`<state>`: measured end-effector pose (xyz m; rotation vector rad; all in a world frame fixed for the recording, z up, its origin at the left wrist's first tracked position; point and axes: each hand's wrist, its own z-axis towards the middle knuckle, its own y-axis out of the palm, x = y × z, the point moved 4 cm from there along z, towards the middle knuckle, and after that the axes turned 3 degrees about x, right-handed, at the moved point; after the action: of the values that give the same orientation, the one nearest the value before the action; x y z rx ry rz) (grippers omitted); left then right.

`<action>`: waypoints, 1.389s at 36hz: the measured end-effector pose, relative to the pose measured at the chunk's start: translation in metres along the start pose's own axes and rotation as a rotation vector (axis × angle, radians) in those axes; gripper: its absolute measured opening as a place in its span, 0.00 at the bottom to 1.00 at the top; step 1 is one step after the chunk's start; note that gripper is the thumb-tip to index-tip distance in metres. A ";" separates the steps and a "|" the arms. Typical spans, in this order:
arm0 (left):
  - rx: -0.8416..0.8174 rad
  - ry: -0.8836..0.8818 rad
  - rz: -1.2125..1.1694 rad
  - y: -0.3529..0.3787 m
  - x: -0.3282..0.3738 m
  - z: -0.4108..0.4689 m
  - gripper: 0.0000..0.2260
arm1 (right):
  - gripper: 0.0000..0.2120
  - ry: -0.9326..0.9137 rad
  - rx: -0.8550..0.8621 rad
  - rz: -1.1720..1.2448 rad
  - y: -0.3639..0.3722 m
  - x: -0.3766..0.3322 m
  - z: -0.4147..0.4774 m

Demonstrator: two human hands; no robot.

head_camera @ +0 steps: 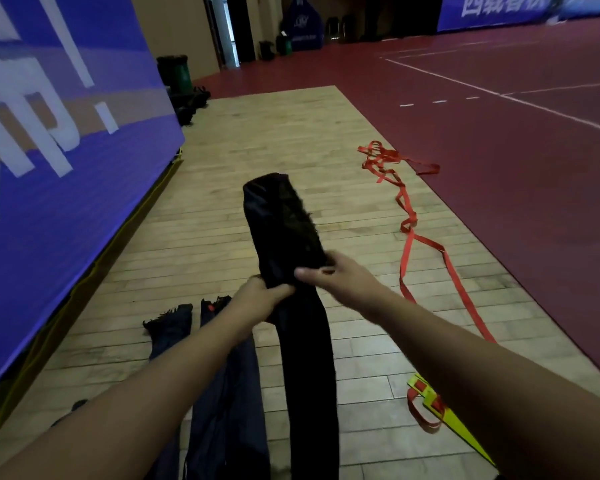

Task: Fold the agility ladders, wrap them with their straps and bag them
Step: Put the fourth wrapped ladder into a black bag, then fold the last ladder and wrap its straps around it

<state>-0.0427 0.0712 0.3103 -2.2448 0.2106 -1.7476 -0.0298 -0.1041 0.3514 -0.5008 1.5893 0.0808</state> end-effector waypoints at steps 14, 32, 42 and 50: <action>0.157 -0.327 -0.267 -0.039 -0.083 0.056 0.10 | 0.14 0.315 0.006 0.052 0.128 0.134 0.023; 0.192 -0.485 0.513 -0.021 -0.264 0.103 0.33 | 0.29 0.595 -0.223 -0.292 0.198 0.294 0.075; -0.171 -0.356 0.422 0.097 -0.234 0.120 0.03 | 0.23 0.544 -0.367 -0.828 0.004 0.309 0.058; -0.380 -0.638 0.023 0.255 -0.219 0.094 0.04 | 0.18 0.728 -0.322 -1.014 -0.157 0.362 -0.023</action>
<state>0.0079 -0.0948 0.0077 -2.9193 0.4478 -0.9530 0.0064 -0.3493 0.0435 -1.6724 1.8266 -0.6925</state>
